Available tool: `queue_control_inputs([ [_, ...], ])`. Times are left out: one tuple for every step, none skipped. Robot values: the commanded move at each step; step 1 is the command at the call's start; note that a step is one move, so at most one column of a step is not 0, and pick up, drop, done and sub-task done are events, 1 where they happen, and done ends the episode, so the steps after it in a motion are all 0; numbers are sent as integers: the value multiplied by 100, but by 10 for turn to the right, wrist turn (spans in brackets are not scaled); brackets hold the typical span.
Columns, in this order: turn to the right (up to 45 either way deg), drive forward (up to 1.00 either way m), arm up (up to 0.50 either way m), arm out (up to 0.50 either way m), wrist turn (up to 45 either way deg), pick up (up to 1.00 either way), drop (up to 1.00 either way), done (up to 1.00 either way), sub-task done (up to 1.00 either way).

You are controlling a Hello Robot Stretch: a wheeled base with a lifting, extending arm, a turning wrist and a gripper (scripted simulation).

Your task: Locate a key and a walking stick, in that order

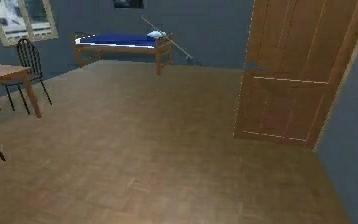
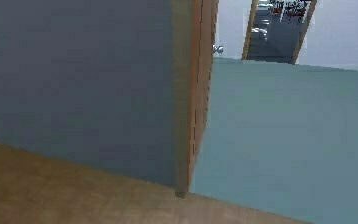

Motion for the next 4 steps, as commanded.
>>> queue_control_inputs([
  [30,0,0,0,0,0,0,0,0],
  [0,100,0,0,0,0,0,0,0],
  [0,85,0,0,0,0,0,0,0],
  [90,0,0,0,0,0,0,0,0],
])
